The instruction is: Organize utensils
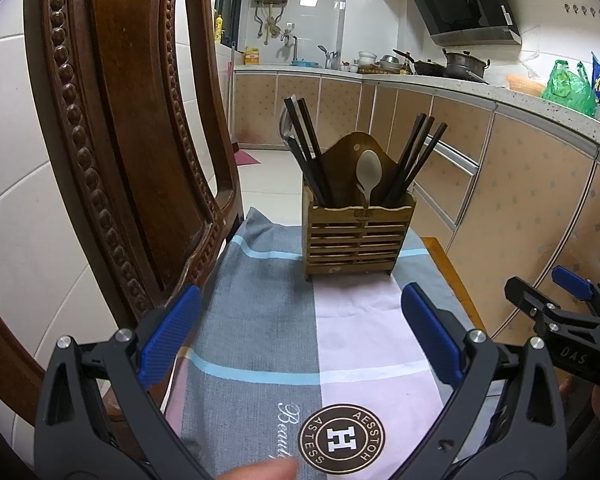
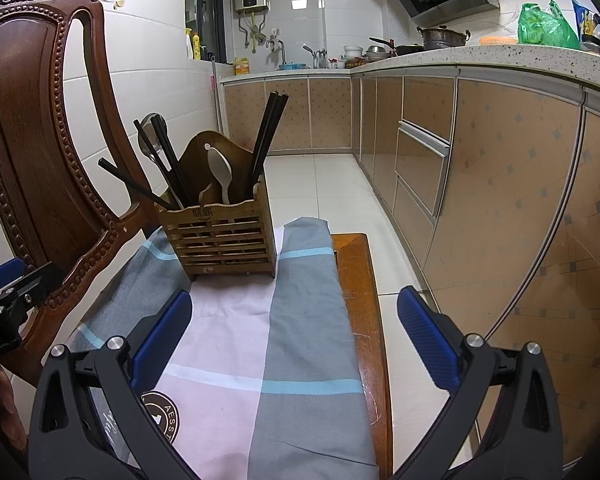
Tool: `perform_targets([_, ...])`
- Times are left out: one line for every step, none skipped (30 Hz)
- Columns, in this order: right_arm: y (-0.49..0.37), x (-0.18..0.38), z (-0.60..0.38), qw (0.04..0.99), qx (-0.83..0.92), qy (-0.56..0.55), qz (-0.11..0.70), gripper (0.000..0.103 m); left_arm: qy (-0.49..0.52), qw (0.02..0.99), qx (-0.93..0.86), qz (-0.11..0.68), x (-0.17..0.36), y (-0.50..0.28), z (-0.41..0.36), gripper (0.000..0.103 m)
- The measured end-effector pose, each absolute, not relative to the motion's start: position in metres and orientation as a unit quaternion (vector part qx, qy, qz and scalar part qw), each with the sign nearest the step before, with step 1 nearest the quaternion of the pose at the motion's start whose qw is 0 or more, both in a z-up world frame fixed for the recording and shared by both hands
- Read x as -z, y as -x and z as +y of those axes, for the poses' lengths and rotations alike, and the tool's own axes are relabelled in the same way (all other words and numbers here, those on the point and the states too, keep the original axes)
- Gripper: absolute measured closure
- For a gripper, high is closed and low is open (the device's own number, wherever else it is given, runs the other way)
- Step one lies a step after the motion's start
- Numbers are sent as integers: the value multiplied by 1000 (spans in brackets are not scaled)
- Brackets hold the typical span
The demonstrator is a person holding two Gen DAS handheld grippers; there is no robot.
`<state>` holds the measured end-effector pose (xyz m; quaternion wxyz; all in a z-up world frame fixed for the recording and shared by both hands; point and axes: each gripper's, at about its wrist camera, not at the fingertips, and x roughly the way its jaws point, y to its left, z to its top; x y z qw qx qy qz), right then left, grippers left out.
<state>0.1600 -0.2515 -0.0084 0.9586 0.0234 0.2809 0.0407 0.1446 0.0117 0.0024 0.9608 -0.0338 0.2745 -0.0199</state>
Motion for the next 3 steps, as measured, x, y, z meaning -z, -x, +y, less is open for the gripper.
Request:
perform_targets([-160, 9, -252, 959, -40, -23, 281, 3, 32, 961, 19, 275, -2, -145, 12, 4])
perform_targets([-160, 9, -252, 958, -40, -24, 281, 3, 32, 960, 19, 276, -2, -146, 12, 4])
perform_targets([-160, 9, -253, 958, -39, -23, 282, 3, 33, 960, 19, 277, -1, -146, 12, 4])
